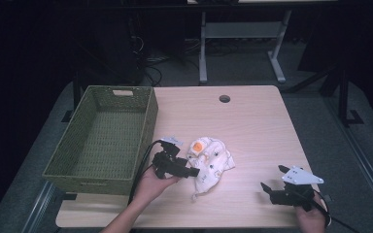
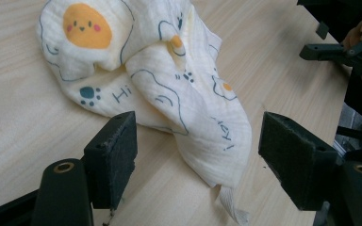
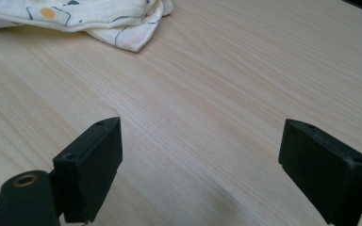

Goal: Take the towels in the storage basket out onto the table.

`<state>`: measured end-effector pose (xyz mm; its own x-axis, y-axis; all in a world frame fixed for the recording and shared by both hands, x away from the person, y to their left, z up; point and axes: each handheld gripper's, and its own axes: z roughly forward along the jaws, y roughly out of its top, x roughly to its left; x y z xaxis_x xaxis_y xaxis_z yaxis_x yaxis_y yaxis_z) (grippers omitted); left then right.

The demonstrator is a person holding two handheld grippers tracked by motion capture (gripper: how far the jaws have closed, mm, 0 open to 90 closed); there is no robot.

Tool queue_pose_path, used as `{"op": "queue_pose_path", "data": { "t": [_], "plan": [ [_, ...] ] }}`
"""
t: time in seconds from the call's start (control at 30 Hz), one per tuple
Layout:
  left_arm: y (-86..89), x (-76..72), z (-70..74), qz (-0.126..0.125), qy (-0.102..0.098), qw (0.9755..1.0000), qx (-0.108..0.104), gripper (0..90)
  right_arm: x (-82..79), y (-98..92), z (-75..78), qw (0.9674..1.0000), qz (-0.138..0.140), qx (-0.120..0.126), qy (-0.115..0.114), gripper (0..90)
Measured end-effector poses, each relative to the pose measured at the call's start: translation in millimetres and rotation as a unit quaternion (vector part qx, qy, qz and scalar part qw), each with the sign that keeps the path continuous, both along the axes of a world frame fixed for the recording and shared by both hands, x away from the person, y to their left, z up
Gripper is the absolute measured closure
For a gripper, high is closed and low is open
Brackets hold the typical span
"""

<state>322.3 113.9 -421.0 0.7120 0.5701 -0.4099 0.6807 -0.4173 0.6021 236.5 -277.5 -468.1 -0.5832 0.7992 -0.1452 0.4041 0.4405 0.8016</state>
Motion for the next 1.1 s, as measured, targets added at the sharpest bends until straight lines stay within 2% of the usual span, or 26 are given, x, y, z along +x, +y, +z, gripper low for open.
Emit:
{"op": "queue_pose_path", "data": {
  "t": [0.1,0.33,0.67,0.83,1.1],
  "plan": [
    [0.7,-3.1,-1.9,-0.003,0.001,1.0,0.006,28.1,0.4,0.7,-0.4,1.0,0.0,0.0,0.0,13.7],
    [4.7,-9.8,-4.8,-0.003,0.0,1.0,-0.003,28.1,0.5,1.9,-0.9,1.0,0.0,-0.002,0.002,13.7],
    [10.6,-21.9,-13.4,-0.002,0.001,1.0,-0.004,28.0,0.6,2.4,-1.1,1.0,0.001,-0.002,0.004,13.7],
    [13.1,-26.7,-15.5,-0.006,-0.007,0.9999,0.008,28.0,0.6,2.3,-1.2,1.0,0.0,-0.003,0.004,13.7],
    [16.9,-31.5,-22.5,-0.005,0.0,1.0,0.005,27.9,0.2,1.6,-0.9,1.0,0.0,-0.003,0.002,13.7]
  ]
}}
